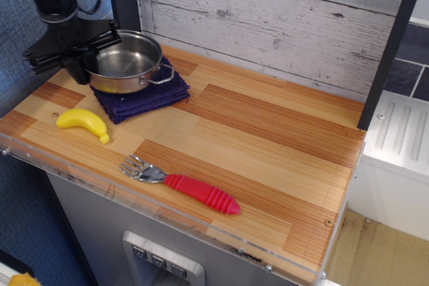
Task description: Put the metal pot on top of the purple towel.
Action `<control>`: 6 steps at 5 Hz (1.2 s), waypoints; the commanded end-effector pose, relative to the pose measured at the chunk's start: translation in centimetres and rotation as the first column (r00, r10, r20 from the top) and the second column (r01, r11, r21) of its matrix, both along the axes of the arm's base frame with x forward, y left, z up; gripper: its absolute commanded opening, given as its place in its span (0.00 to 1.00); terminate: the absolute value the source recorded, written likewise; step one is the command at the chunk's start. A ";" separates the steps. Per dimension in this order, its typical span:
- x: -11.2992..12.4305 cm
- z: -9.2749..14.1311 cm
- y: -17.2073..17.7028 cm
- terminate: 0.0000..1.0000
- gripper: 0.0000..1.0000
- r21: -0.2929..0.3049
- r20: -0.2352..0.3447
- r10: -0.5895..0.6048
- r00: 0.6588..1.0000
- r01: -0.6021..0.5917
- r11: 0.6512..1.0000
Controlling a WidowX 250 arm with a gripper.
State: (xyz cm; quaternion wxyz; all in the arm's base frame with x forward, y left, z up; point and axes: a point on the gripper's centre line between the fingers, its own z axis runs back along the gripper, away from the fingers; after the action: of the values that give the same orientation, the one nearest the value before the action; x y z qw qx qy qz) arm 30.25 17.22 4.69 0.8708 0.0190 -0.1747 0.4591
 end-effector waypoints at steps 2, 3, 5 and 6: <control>2.1 0.0 -1.7 0.00 1.00 0.033 -0.077 0.070 0.995 -0.067 0.997; 1.4 0.1 -1.5 0.00 1.00 0.018 -0.078 0.152 0.985 -0.151 0.988; 1.6 0.6 -2.2 0.00 1.00 -0.002 -0.079 0.166 0.983 -0.167 0.986; 2.4 2.7 -3.4 0.00 1.00 0.024 -0.033 0.134 0.991 -0.133 0.991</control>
State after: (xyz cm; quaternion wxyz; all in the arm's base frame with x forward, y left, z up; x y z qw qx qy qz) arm 31.45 13.33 5.17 0.8474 0.0553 -0.1298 0.5119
